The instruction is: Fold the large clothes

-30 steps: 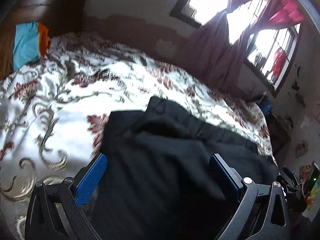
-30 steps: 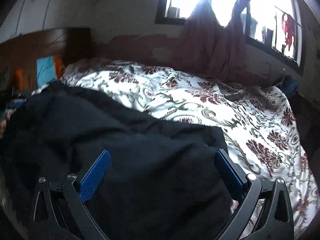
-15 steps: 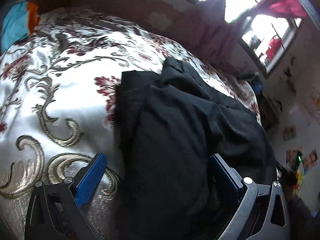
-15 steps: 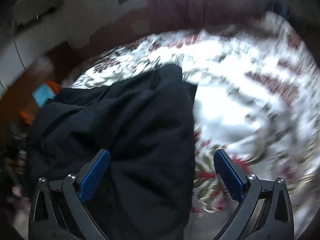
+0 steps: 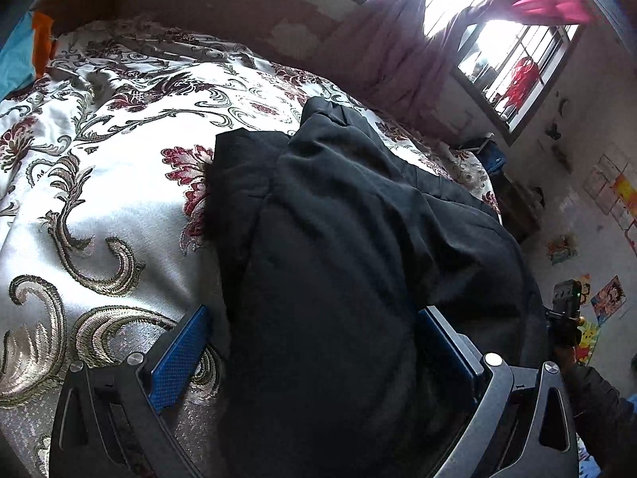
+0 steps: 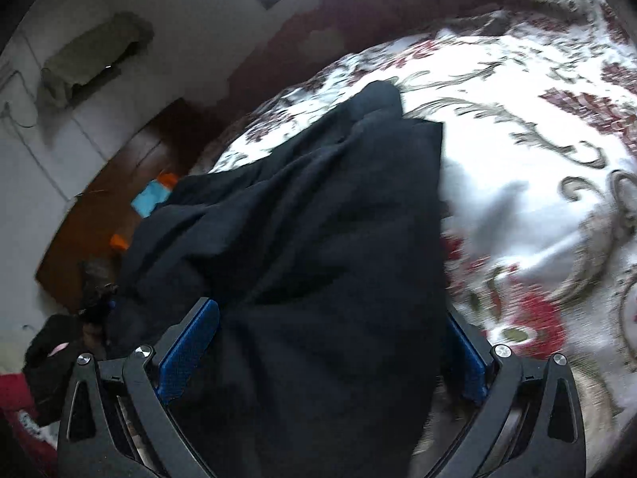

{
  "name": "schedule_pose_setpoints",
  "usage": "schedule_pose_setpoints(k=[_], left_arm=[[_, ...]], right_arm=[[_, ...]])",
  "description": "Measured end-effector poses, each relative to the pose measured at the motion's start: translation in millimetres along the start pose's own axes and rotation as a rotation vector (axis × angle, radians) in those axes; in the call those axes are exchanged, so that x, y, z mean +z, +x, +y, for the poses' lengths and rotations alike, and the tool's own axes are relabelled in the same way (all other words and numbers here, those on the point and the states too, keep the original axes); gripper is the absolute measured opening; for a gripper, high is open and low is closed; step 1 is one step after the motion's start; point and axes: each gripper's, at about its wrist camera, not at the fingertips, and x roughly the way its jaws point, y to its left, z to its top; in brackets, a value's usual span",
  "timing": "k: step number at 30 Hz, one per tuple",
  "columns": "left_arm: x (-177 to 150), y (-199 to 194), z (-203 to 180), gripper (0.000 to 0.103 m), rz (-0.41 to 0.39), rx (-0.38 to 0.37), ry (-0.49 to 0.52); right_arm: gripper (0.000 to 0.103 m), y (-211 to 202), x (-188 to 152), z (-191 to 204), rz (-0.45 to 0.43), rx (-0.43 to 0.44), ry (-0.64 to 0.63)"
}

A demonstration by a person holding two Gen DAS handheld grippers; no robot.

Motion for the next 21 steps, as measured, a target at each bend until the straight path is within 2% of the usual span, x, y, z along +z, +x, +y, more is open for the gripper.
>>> schedule_pose_setpoints(k=[4,12,21], left_arm=[[-1,0,-1,0.103,0.000,0.001,0.012],[-6,0,-4,0.103,-0.017,0.005,0.030],[-7,0,-4,0.103,-0.018,-0.003,0.033]], right_arm=[[0.102,3,-7,9,0.021,0.004,-0.024],[0.102,-5,-19,2,-0.057,0.033,-0.014],[0.102,5,-6,-8,-0.078,0.022,-0.010]])
